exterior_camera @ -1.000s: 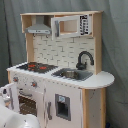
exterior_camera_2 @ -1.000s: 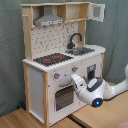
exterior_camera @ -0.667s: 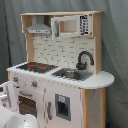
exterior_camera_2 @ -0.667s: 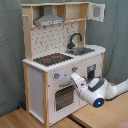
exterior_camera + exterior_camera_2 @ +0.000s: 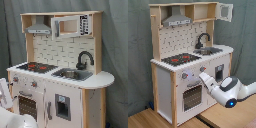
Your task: Play with the kitchen
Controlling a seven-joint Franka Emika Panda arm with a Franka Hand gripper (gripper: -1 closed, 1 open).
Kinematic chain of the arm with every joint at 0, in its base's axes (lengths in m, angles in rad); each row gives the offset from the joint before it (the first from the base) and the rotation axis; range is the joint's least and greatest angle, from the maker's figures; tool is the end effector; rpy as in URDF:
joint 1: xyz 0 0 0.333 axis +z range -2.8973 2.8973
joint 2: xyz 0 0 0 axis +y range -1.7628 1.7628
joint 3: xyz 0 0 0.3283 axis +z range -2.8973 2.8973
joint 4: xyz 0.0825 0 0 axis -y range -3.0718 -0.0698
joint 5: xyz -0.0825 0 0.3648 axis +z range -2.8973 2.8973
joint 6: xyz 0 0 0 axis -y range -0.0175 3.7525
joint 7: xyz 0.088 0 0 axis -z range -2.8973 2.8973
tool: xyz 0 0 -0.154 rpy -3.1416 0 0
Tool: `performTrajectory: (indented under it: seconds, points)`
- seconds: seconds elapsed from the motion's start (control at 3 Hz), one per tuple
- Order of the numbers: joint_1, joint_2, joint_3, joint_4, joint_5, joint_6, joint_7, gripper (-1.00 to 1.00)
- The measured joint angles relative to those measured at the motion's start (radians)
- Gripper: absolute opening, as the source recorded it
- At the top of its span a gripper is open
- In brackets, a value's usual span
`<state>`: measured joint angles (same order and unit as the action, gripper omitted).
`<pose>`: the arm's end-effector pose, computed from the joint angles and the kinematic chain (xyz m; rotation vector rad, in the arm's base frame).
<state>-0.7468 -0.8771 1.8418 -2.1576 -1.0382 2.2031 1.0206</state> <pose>0.2863 0.4752 0.3144 1.4676 0.8048 1.2167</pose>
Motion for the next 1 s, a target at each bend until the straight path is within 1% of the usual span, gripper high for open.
performTrajectory:
  seconds: [0.33, 0.67, 1.0]
  points:
    - [0.042, -0.001, -0.023, 0.0, -0.002, -0.015, -0.093, 1.0]
    - [0.075, -0.004, -0.048, 0.001, -0.02, -0.017, -0.202, 1.0]
    - [0.078, -0.004, -0.065, 0.006, -0.091, -0.006, -0.285, 1.0]
